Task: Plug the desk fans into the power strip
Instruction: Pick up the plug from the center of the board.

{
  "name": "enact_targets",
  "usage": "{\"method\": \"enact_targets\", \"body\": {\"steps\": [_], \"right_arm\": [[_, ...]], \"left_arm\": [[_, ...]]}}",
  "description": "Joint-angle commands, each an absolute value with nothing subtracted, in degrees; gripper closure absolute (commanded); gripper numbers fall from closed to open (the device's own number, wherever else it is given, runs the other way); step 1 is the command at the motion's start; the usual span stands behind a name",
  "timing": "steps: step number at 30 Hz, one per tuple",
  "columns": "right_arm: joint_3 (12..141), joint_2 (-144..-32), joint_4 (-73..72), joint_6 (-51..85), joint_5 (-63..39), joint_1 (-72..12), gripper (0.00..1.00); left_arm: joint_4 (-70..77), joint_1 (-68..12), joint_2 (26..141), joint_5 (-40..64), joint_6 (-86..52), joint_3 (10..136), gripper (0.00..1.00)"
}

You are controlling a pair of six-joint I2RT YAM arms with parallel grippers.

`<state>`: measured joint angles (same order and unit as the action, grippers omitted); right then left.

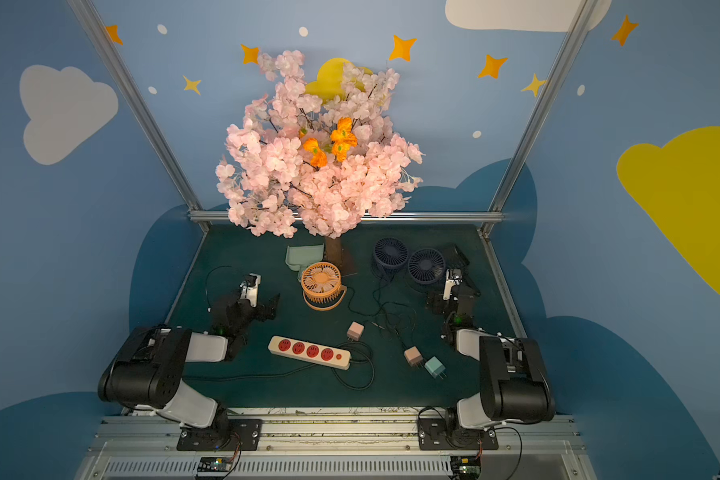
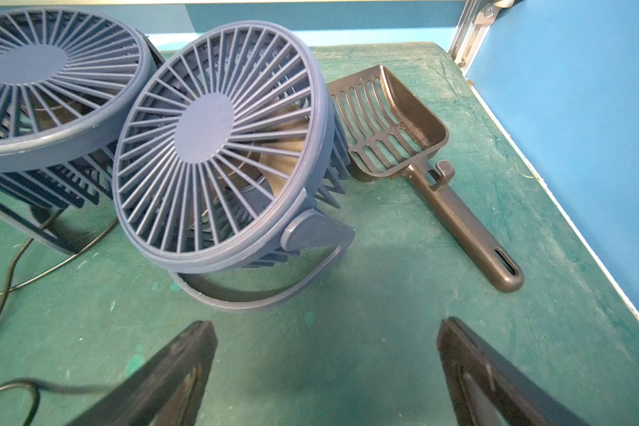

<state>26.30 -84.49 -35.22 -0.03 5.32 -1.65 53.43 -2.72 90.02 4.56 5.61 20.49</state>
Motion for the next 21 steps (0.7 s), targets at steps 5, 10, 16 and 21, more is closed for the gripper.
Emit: {"method": "enact_targets", "body": {"steps": [5,10,16,21], "right_arm": [[26.57,-84.21,-34.7,-0.08,5.48,-1.76,0.02],[26.54,-84.25,-34.64,0.09,4.68,-1.38,0.02],[26.66,-80.98,-35.06,2.62,9.55,-1.26,0.02],[34.51,-63.91,-11.48,14.5,8.47,-0.32,0.02]], "left_arm": [[53.57,-2.3,90.19,5.19,5.42,21.23,0.0],[53.57,-1.91,90.24,6.08,5.22,21.34,0.0],[51.04,-2.83,84.34,7.32,6.75,20.23,0.0],[29.26,-6.08,64.8,7.1,1.71,22.71,0.0]]}}
